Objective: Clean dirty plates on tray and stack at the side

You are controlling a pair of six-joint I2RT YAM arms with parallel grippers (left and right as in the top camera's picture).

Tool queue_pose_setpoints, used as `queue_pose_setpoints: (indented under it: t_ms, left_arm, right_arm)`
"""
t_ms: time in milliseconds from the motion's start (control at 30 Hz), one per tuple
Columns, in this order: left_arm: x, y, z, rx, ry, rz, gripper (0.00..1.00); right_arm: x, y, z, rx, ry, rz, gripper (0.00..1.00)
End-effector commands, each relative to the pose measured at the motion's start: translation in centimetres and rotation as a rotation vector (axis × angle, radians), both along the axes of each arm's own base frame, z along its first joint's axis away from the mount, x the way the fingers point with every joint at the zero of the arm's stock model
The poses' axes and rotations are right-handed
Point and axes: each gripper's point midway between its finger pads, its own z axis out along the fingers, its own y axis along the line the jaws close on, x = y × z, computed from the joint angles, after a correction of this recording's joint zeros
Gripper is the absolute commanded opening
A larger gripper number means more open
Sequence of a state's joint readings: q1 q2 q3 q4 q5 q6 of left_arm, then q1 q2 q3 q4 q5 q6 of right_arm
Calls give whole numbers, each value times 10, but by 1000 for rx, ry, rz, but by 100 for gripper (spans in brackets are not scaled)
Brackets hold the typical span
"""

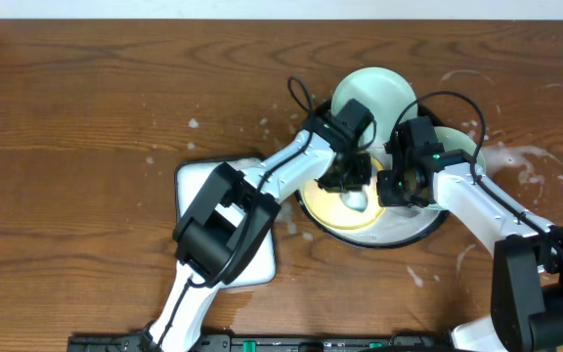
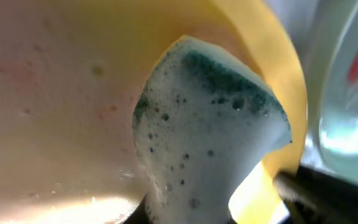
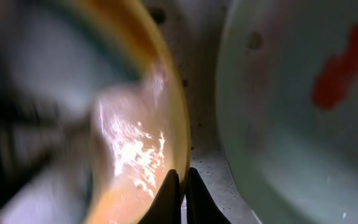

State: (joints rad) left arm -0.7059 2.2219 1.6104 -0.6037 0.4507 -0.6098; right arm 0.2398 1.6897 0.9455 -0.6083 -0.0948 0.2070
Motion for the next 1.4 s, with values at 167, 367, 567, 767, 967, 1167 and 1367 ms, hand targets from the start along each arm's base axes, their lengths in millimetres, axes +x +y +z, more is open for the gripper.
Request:
queue_pose_setpoints:
  t_ms: [167,367,567,767,967,1167,1367]
  left_arm:
    - [4,126,-49,496,59,142,7]
    - [49,171,-16,602,-92,184,7]
    - [67,147,47,434,-182,196,8]
    - [60,137,128,236,-258,198,7]
    - [42,190,181,247,-286,244,8]
    - [18,250,178,333,-157,314,8]
    - [-6,278,132,398,-17,323,8]
  right_arm:
    - [-6,3,-1,-1,15,33,1]
    - [-6,3,-1,-1,15,33,1]
    - [-5,4,0,0,10,33,1]
    - [4,6,18,16,-46,20,1]
    - [17,-4,50,-10,-155,-56,1]
    - [20,-10,82,-37,-257,-37,1]
    - [-7,1,52,19,-91,5,21]
